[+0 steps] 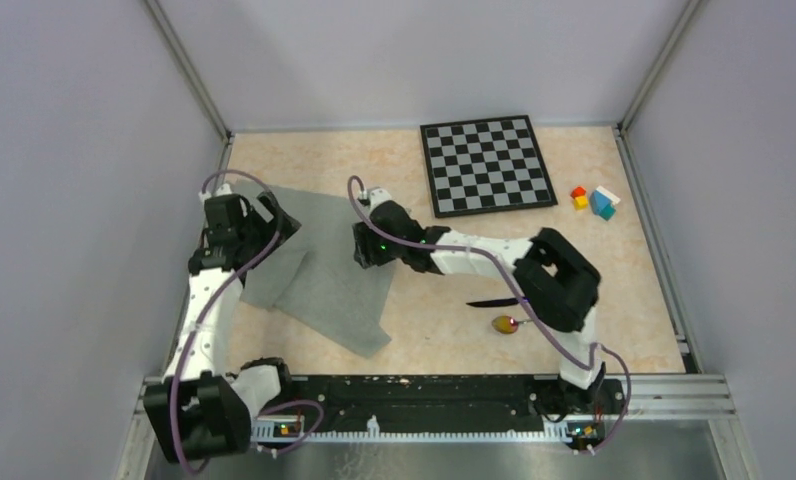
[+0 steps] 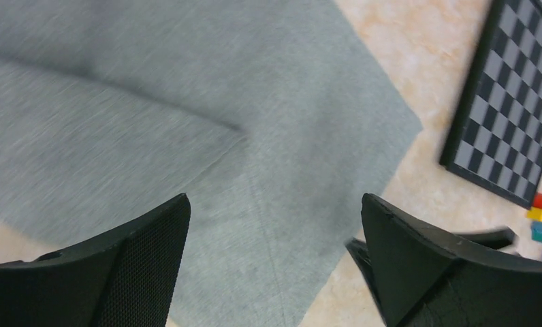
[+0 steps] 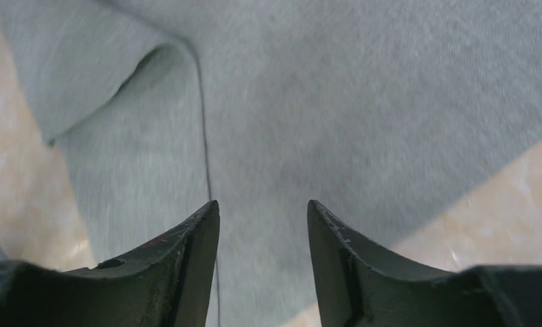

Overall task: Fold the napkin into a case and place the utensils inside
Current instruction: Flatten out the crumpled napkin at the center of the board.

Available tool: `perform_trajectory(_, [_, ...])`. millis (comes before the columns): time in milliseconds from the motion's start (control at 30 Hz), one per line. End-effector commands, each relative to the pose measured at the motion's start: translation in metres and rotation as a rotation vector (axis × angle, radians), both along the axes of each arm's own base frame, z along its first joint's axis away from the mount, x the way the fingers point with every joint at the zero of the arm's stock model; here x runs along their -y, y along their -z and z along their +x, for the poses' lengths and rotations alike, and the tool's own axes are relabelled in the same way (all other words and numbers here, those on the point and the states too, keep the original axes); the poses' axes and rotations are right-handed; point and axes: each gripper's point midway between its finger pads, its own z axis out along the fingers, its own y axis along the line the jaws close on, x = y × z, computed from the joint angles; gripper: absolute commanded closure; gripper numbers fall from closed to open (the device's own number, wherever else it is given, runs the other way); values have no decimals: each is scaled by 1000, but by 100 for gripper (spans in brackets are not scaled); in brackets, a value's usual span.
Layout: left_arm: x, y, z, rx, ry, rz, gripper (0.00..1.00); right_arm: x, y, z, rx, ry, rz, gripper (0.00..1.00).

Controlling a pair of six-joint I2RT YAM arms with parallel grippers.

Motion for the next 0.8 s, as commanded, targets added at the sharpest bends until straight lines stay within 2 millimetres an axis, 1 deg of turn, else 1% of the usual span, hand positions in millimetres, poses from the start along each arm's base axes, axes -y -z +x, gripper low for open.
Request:
perform_trajectory(0, [24, -33, 53, 168, 237, -19, 2, -22, 20, 37, 4, 115, -63, 53])
perform_trajectory(67, [26, -20, 70, 137, 246, -52, 2, -24, 34, 49, -10, 141, -85, 60])
perform_trajectory(133, [23, 1, 87, 87, 226, -82, 1, -18, 47, 60, -14, 172, -115, 66])
perform_trajectory(233, [19, 26, 113, 41, 202, -117, 1, -4, 62, 76, -26, 206, -141, 67])
perform_trajectory(267, [20, 42, 123, 23, 199, -144, 1, 2, 68, 81, -37, 217, -151, 67])
perform_trajectory(367, [19, 70, 148, 0, 162, -209, 1, 22, 81, 99, -63, 262, -176, 68])
perform_trajectory(467, [20, 83, 171, 16, 122, -275, 1, 43, 94, 122, -76, 305, -206, 68])
perform_trajectory(500, [20, 87, 178, 30, 114, -292, 1, 49, 98, 131, -88, 318, -216, 68])
perform_trajectory(567, [22, 96, 193, 27, 111, -335, 1, 62, 103, 157, -105, 345, -224, 67])
perform_trajectory(667, [28, 111, 217, 9, 140, -389, 1, 68, 99, 197, -81, 345, -228, 66])
perform_trajectory(700, [30, 119, 224, 1, 153, -398, 1, 69, 103, 212, -72, 334, -236, 65])
perform_trajectory(767, [33, 113, 240, 14, 201, -374, 1, 68, 95, 240, -39, 304, -225, 64])
